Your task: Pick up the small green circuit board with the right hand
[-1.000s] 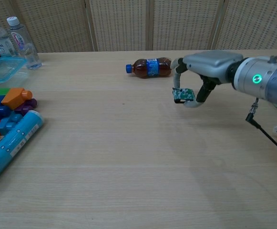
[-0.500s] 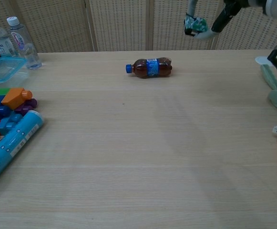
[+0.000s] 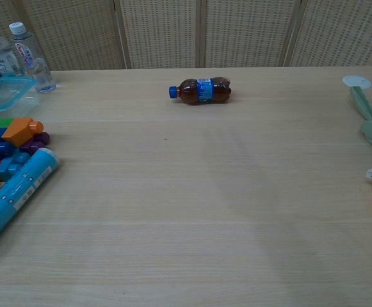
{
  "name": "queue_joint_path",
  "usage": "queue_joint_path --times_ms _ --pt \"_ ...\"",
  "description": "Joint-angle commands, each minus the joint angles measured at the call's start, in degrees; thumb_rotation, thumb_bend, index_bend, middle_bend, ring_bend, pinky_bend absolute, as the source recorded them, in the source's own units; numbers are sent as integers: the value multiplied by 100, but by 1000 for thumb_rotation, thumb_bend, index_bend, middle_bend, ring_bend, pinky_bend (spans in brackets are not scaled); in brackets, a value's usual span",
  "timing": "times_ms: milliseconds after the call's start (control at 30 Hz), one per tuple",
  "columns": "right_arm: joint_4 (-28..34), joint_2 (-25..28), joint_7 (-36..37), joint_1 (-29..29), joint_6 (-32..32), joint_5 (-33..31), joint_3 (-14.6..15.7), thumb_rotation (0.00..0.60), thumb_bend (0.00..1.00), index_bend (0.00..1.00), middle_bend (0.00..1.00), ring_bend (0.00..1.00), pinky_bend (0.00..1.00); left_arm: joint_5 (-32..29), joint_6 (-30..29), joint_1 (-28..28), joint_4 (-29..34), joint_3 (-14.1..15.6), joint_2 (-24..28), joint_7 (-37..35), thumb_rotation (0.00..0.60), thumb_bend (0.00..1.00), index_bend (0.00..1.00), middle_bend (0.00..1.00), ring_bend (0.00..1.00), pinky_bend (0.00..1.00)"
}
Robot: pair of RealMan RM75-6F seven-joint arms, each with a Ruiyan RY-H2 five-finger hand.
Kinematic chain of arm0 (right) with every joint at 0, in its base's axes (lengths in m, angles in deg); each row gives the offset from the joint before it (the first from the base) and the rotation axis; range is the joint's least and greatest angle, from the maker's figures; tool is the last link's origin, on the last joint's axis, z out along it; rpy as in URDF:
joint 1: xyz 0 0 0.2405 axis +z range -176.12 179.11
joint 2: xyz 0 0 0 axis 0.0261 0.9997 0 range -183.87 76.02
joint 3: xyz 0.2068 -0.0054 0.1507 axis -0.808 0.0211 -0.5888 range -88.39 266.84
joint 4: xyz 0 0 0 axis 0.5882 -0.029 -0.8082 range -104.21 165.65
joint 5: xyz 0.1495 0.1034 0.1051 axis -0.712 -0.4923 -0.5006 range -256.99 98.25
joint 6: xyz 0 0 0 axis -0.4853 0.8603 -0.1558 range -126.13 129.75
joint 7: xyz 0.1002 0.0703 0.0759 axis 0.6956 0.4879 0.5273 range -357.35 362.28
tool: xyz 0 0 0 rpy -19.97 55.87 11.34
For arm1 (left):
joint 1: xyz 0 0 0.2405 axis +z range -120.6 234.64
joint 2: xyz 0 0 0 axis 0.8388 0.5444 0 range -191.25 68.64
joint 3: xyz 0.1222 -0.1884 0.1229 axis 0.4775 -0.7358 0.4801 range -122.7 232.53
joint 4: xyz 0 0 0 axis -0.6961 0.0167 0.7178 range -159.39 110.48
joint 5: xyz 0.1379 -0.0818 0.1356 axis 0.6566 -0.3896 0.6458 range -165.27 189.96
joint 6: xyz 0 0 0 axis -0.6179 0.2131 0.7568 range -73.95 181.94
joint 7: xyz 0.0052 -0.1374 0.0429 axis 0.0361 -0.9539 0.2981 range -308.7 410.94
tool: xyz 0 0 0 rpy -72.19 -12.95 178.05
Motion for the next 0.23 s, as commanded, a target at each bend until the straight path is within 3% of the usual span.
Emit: queue_joint_path --times_ms 33,233 --pt "67 75 -13 16 39 -44 -13 600 321 551 97 0 0 7 -13 7 -5 -1 0 -11 514 232 0 0 0 0" --pt "178 194 -48 38 132 -90 -3 600 320 551 97 0 0 32 -4 -4 -23 -6 -3 -31 513 233 0 0 0 0"
